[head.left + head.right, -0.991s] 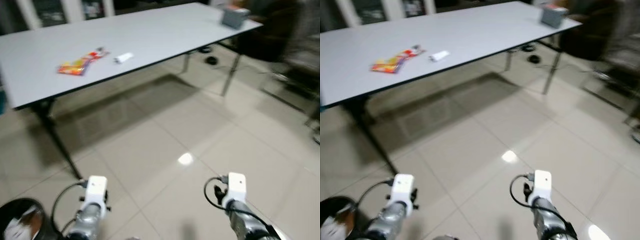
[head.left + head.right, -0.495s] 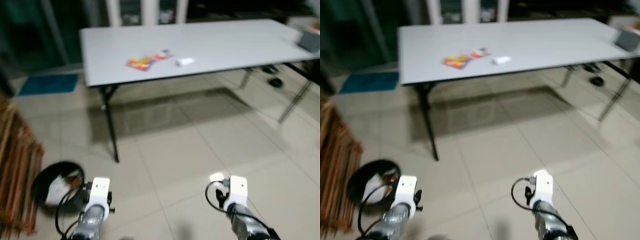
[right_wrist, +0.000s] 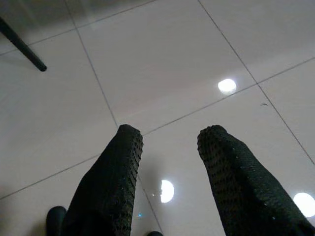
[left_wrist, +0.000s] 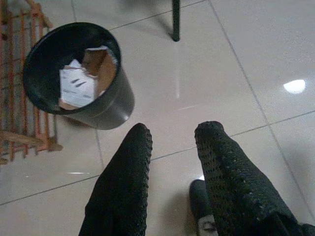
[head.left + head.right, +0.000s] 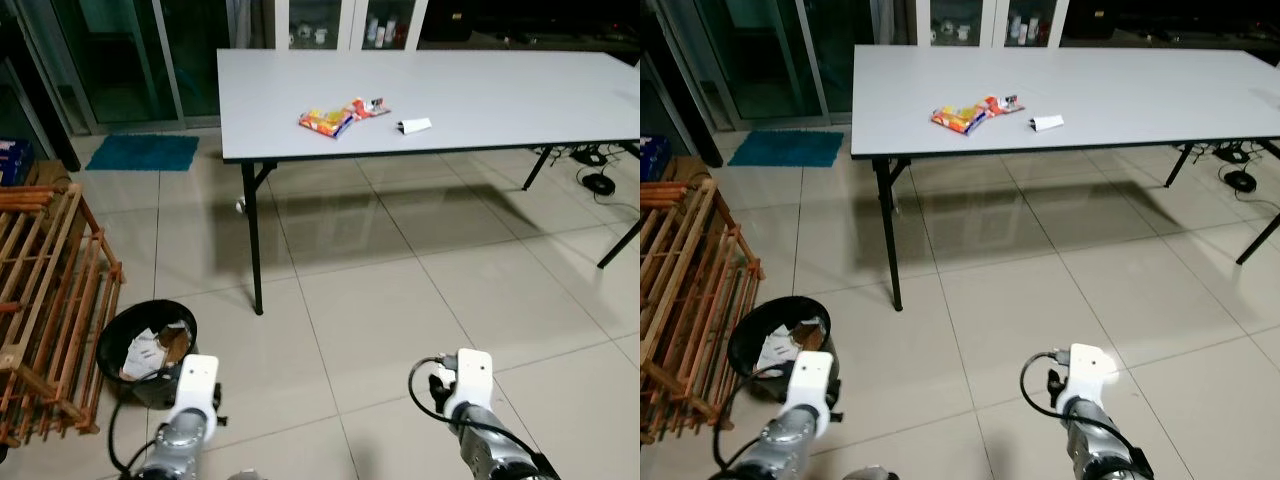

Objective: Picking trash to rubbish bin

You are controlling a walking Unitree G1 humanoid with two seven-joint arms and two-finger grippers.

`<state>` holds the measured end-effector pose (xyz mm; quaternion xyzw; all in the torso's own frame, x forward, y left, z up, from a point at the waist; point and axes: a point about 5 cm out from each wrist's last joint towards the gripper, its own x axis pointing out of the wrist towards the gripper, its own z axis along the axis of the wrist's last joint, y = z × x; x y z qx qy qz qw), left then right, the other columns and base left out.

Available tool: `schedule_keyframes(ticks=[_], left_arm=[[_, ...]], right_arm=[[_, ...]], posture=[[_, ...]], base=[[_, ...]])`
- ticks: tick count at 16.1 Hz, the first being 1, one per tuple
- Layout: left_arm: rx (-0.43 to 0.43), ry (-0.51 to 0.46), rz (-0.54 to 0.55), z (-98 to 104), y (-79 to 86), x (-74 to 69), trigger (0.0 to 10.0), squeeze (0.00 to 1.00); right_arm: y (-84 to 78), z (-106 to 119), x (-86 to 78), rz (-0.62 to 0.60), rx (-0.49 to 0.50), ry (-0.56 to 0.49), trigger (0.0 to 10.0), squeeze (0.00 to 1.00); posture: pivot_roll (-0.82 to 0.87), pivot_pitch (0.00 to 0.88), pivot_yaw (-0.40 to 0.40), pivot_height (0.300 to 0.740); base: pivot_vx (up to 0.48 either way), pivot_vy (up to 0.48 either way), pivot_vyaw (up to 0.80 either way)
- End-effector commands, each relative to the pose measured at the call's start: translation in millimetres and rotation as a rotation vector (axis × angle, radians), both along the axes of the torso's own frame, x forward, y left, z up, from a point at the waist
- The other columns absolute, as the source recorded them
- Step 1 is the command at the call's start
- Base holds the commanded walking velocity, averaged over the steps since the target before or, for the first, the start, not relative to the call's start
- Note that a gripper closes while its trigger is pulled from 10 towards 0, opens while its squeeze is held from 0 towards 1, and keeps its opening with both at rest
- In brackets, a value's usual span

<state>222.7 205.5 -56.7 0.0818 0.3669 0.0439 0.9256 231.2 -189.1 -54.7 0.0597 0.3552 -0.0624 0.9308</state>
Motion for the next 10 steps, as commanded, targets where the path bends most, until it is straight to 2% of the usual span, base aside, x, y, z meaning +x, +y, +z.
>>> schedule_keyframes(ticks=[1,10], left_arm=[[-0.009,-0.005,-0.008,0.7,-2.9,1.8,10.0,0.0],[0.017,0.0,-0.024,2.0,-1.1,3.8,10.0,0.0]], right_arm=[[-3.0,2.9,3.5,-0.01,0.0,-0.014,10.0,0.0],[-3.3,2.9,3.6,-0.009,0.002,-0.013,10.0,0.0]], posture=[[0.05,0.0,-0.064,0.74],[0.05,0.0,-0.068,0.74]], base=[[0.0,0.0,0.0],[0.0,0.0,0.0]])
